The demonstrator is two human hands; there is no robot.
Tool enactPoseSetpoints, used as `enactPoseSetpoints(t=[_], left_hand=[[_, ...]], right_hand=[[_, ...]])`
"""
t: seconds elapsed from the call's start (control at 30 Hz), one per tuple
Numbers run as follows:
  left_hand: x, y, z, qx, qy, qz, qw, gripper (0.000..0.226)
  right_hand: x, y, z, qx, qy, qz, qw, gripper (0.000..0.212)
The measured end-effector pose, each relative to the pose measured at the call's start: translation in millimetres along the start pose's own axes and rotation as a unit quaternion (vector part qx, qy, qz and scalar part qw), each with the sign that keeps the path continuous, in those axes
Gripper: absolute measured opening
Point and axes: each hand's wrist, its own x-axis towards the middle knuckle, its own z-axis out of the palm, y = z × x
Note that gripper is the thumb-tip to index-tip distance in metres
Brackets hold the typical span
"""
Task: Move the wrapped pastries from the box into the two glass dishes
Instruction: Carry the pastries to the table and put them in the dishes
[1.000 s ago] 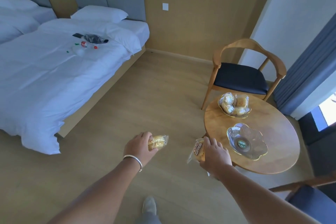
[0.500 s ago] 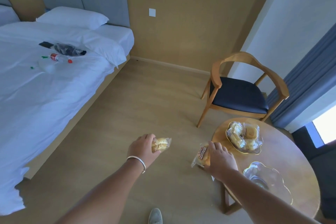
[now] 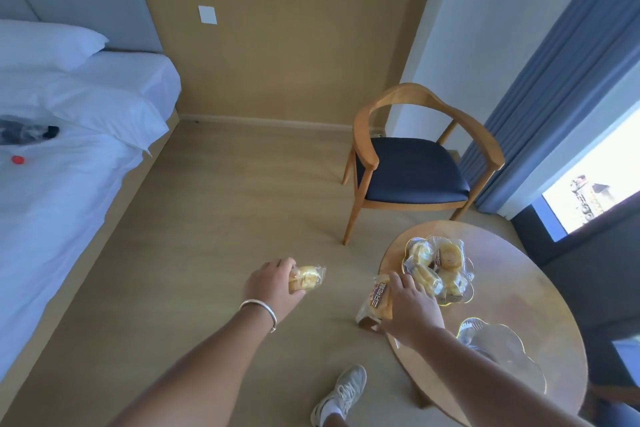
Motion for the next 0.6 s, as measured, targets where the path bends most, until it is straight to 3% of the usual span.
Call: enactPoseSetpoints(t=[0.17,0.33,0.6], left_hand=[[76,52,8,0.009,-0.021,0.072,0.997,0.042],[139,113,23,0.029,-0.052,0.145,0.988,0.039],[193,239,74,0.050,-0.124,0.314,0.940,0.043]], right_hand=[[37,52,-7,0.035,-0.002,0.070,0.997,0.096],[55,107,-8,0.069,-0.011,0.153,0.986,0.084],[27,203,-1,0.124,0.001,0.314,0.941,0.080]])
